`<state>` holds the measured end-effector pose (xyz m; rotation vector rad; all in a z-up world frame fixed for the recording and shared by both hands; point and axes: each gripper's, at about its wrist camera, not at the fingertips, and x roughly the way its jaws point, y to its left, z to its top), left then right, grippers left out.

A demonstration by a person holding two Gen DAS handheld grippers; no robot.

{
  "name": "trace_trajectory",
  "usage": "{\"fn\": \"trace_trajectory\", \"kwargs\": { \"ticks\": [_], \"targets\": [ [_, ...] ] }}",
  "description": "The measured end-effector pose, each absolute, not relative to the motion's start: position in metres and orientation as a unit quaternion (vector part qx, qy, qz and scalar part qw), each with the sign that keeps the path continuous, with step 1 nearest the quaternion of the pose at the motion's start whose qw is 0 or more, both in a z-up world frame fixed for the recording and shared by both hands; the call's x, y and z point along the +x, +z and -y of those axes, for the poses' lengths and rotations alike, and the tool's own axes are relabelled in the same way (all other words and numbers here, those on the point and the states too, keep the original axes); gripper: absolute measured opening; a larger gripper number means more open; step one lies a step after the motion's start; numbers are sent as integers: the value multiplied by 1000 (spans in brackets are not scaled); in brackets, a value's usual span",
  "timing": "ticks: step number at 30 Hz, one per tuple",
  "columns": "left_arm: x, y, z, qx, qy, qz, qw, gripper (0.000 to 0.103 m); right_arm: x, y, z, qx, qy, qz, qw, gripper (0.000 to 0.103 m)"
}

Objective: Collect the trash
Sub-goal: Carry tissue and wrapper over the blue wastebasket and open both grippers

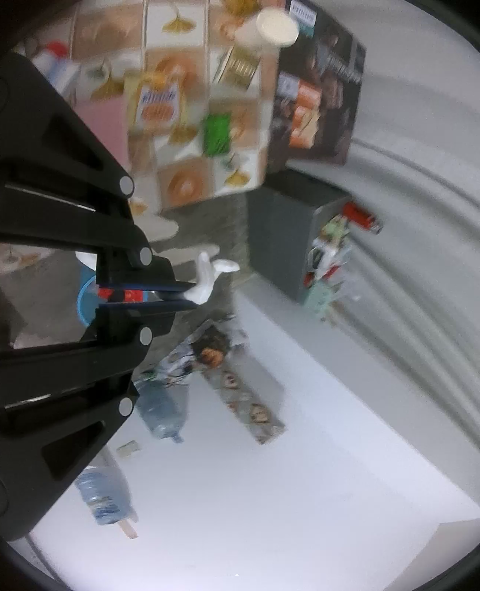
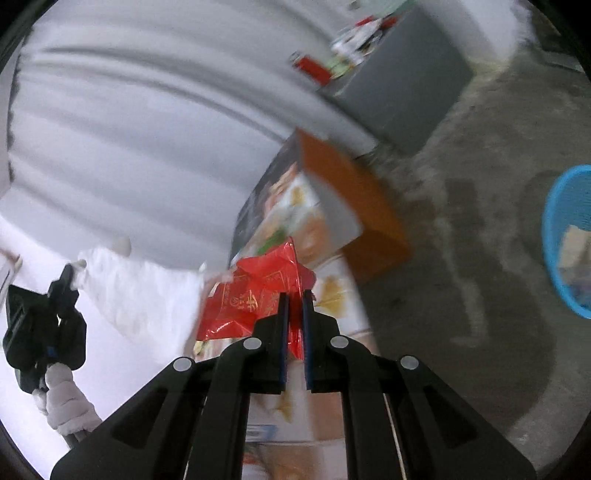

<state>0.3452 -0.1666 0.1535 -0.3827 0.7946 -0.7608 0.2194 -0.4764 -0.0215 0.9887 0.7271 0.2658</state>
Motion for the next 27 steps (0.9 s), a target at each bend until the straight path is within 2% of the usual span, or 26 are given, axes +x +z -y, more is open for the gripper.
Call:
{"fn": "trace_trajectory", "kwargs": {
  "ticks": [11, 17, 19, 20, 21, 22, 24, 27],
  "targets": [
    [361, 63, 355, -147, -397, -479, 769, 3, 143, -95, 636, 496, -86, -346, 792, 7],
    [366, 1, 453, -105, -386, -521, 754, 3, 139, -146, 683, 510, -172, -355, 764, 7],
    [368, -27, 490, -87, -393, -536, 742, 23, 143, -164, 697, 499, -196, -372, 758, 11],
    [368, -39, 502, -81, -395, -547, 733, 50, 148, -174, 703, 488, -206, -386, 755, 11],
    [370, -56, 515, -80, -392, -560, 725, 65, 152, -183, 708, 481, -211, -397, 753, 17],
    [369, -71, 523, -73, -376, -568, 729, 65, 160, -197, 711, 469, -224, -415, 747, 28],
    [366, -92, 529, -65, -353, -579, 732, 65, 166, -219, 715, 441, -240, -448, 740, 40],
    [361, -107, 524, -64, -350, -590, 725, 65, 160, -230, 716, 415, -252, -467, 739, 40]
  ]
}}
